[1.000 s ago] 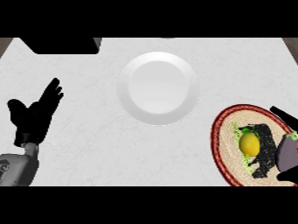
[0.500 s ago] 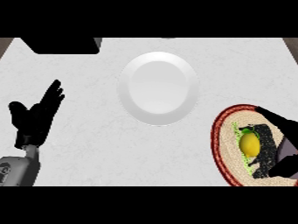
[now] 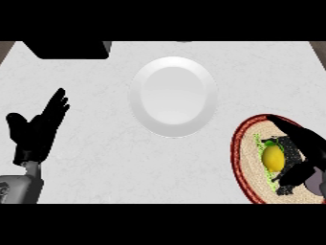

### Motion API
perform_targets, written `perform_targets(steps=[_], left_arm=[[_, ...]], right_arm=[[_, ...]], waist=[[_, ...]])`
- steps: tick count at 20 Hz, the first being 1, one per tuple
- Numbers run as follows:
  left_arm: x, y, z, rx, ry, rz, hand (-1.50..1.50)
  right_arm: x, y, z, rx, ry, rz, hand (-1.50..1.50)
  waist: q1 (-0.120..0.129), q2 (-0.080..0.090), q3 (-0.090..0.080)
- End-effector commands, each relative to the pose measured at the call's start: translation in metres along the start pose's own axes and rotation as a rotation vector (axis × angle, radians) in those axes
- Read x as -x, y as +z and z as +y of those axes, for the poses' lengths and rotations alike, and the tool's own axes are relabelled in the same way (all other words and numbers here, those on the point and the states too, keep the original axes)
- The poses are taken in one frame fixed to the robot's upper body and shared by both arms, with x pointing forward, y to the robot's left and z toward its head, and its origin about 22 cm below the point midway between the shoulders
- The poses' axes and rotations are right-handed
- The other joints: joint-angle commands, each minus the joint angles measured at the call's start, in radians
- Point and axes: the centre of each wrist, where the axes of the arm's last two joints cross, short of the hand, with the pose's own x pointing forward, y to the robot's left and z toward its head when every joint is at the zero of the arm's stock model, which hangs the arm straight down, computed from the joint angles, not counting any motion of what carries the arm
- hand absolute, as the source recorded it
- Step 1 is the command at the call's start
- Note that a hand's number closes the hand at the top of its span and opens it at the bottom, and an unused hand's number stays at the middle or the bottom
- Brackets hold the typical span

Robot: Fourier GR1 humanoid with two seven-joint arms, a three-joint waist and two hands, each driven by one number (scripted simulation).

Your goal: Pick the lemon from the placemat and place it in the plate

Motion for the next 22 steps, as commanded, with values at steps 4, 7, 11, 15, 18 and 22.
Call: perform_targets(steps=[4, 7, 11, 15, 18, 22], left_arm=[[-0.006, -0.013, -0.001, -0.002, 0.002, -0.002, 0.00], [0.016, -0.009, 0.004, -0.003, 0.002, 0.011, 0.00], [0.001, 0.010, -0.014, -0.011, 0.006, -0.001, 0.00], [0.016, -0.002, -0.013, -0.008, -0.003, -0.007, 0.00], [0.012, 0.006, -0.003, -0.004, 0.006, -0.014, 0.00], [-0.003, -0.010, -0.016, 0.057, -0.010, -0.018, 0.00]], right_arm=[[0.008, -0.007, 0.021, -0.034, 0.059, 0.028, -1.50], [-0.012, -0.020, 0.026, -0.112, 0.093, -0.017, -1.50], [0.005, -0.023, 0.028, -0.159, 0.112, -0.094, 1.50], [-0.016, -0.030, 0.025, -0.130, 0.084, -0.107, 1.50], [-0.016, -0.018, 0.038, -0.090, 0.048, -0.118, 1.50], [-0.178, -0.031, 0.092, -0.183, 0.139, -0.497, 1.50]], waist=[[-0.003, 0.000, 0.000], [-0.002, 0.001, 0.000], [0.006, 0.000, 0.001], [-0.001, 0.001, 0.000], [-0.001, -0.001, 0.000], [0.057, 0.005, -0.001]])
